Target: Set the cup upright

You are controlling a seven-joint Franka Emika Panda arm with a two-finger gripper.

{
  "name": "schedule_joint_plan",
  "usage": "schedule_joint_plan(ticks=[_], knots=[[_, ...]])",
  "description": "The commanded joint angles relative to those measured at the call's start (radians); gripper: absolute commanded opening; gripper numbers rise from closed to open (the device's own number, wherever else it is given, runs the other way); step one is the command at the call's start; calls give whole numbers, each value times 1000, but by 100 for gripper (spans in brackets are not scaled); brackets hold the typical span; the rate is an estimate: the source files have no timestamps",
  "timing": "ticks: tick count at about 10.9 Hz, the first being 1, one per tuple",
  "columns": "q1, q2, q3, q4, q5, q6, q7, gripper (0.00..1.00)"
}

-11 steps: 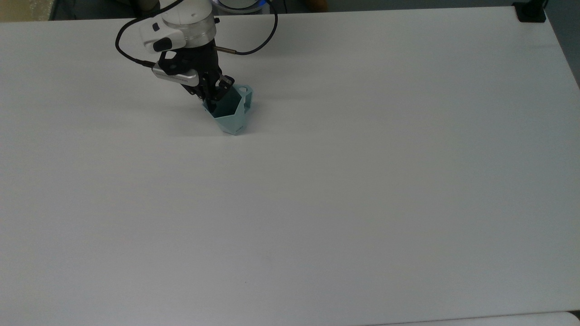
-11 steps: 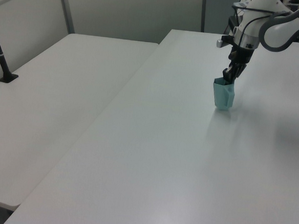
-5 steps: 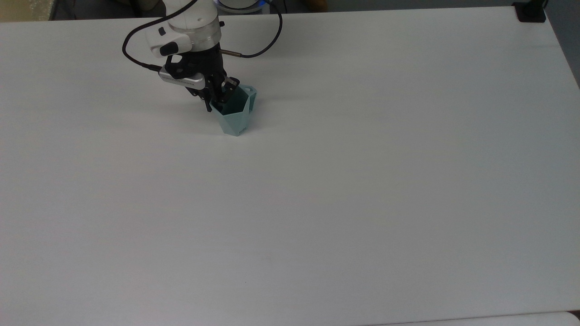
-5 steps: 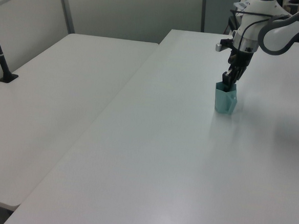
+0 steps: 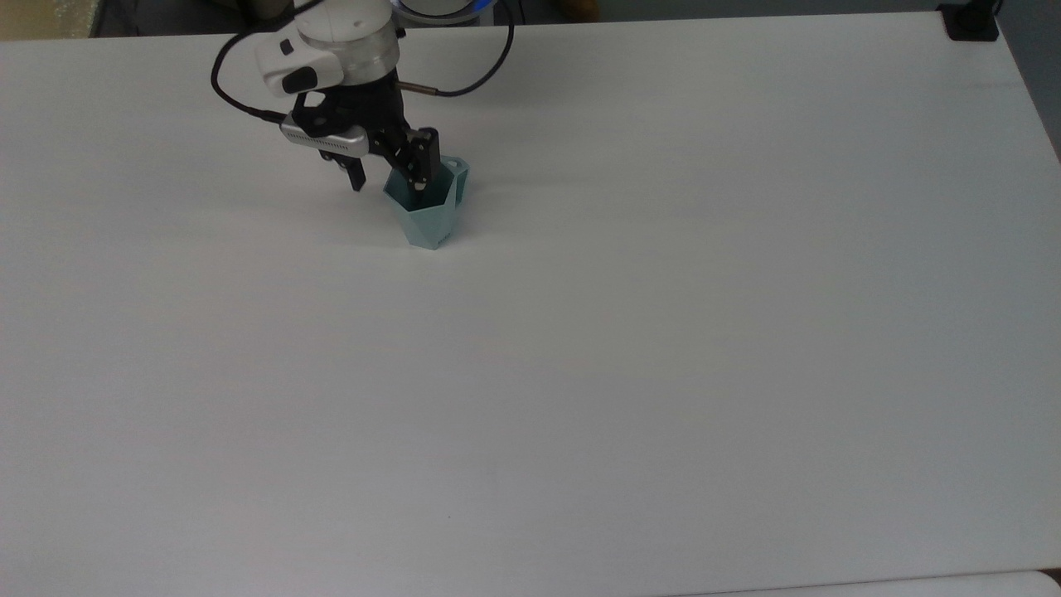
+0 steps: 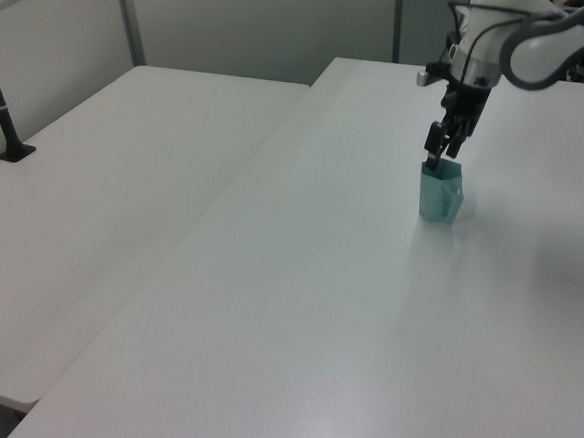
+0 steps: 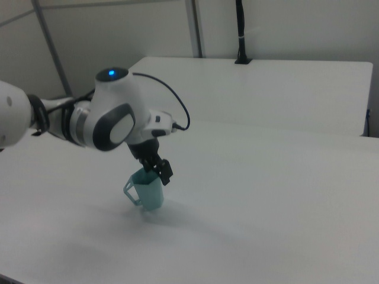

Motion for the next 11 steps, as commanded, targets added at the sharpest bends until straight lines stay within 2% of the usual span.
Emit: schedule_joint_plan(ticks=[1,3,5,6,8,11], knots=[[5,-34,-11,241,12,-396,-38,100],[-2,-37,-13,384,14,-498,-41,100],[-15,-66,-16,401,-10,-540,-81,100],[-25,-87,-16,412,-44,-585,-161,100],[-67,-86,-19,494,-49,-737,-278,100],[-68,-84,-21,498,-49,-735,-274,100]])
